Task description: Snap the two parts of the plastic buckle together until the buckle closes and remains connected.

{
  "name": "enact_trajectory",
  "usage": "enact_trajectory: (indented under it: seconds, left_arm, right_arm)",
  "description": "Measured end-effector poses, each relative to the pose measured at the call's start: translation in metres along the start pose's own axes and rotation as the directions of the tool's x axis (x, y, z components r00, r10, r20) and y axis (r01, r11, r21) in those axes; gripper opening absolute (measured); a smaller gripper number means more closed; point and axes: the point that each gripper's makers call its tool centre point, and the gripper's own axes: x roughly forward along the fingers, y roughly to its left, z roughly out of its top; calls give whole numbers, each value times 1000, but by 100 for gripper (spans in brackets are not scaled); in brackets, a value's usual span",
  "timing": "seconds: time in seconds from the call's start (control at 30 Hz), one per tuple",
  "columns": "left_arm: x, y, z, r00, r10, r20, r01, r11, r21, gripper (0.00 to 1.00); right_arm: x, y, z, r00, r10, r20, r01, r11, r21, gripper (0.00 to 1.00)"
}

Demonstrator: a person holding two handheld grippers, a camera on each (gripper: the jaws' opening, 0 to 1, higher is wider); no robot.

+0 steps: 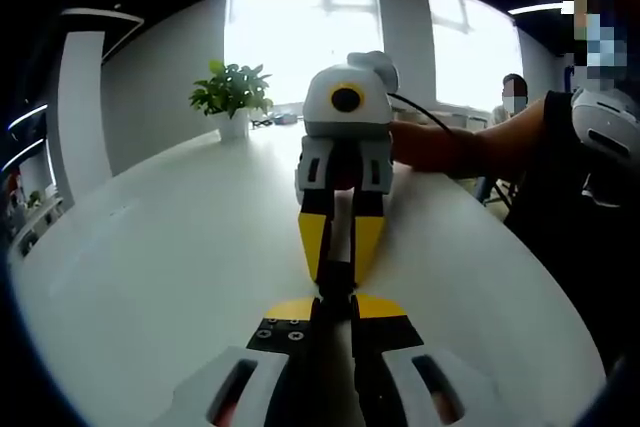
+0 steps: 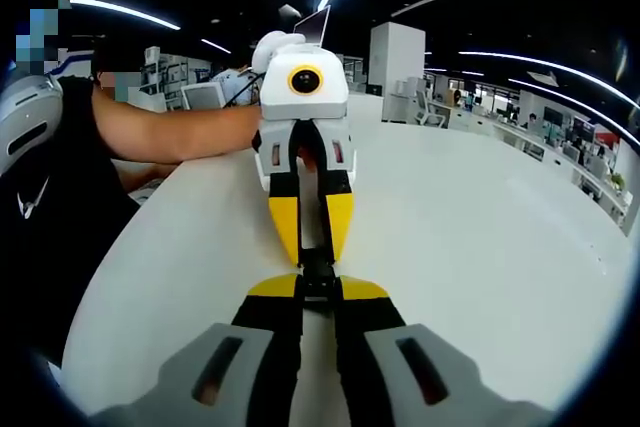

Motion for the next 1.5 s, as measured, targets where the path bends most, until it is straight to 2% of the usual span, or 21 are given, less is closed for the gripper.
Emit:
enact_trajectory:
  seconds: [0.47,0.53,0.67,1.1,1.5]
  left_arm:
    - [1,-1,1,1000,-3,7,2,1000,20,8]
    - [6,-3,2,1000,-9,2,9,1000,27,8]
    - [7,-2,1,1000,-4,5,4,1000,22,8]
    - [8,-6,3,1000,-2,13,2,1000,15,9]
    - [7,-17,3,1000,0,13,0,1000,17,9]
  right_arm:
    - [0,-2,0,1000,3,-3,-3,1000,-9,10]
    - [3,5,-1,999,33,-11,-33,999,-12,10]
    - [2,0,0,1000,16,-6,-17,1000,-20,10]
    - [6,-1,-2,1000,6,-6,-7,999,-31,10]
    - [8,1,-1,1000,6,-3,-7,1000,-28,11]
